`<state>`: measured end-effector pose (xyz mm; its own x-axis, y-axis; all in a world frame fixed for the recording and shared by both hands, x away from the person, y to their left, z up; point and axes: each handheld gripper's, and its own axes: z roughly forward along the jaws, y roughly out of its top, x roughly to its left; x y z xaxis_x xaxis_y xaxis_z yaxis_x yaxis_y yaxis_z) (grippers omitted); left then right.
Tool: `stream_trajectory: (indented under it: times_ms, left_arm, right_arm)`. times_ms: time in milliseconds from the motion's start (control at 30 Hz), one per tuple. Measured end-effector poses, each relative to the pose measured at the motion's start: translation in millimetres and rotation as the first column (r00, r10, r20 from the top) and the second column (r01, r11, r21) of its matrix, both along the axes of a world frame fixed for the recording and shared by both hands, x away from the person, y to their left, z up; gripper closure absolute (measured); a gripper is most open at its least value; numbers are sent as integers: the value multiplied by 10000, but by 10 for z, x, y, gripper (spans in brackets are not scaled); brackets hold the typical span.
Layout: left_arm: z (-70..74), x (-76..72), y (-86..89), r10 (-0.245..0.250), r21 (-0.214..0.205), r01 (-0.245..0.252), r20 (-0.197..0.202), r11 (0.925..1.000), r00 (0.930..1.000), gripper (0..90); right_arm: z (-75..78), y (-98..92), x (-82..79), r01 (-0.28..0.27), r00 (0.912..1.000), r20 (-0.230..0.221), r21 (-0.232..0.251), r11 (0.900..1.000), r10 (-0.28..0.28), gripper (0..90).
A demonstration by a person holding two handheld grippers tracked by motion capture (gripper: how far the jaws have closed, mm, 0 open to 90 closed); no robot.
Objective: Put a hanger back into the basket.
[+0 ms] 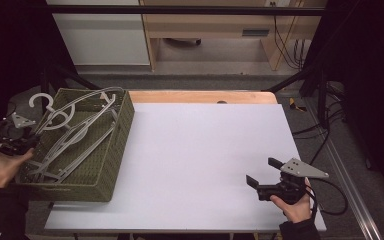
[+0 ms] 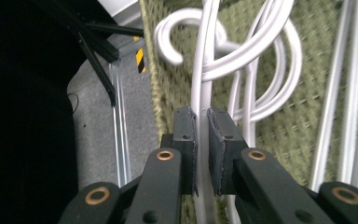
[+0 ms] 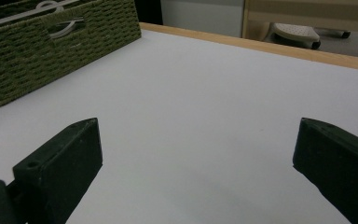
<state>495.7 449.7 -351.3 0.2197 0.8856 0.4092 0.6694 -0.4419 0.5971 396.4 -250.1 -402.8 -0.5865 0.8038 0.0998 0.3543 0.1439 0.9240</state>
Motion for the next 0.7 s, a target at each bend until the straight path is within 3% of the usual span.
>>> stream_trajectory:
  times_ms: [267,500,700]
  left_arm:
    - [-106,18,-117,-160,561,173,-237,9983,9996,821]
    - [-242,3,-157,-7,339,15,-228,9994,9997,821]
    - [-284,-1,-226,-60,972,78,-194,9952,9998,820]
  right_arm:
    - [-2,8,-2,-24,10000,-27,-31,10000,24,15]
    - [-2,9,-2,-34,10000,-37,-14,10000,34,16]
    - [-7,8,0,-90,10000,-9,-113,9999,90,16]
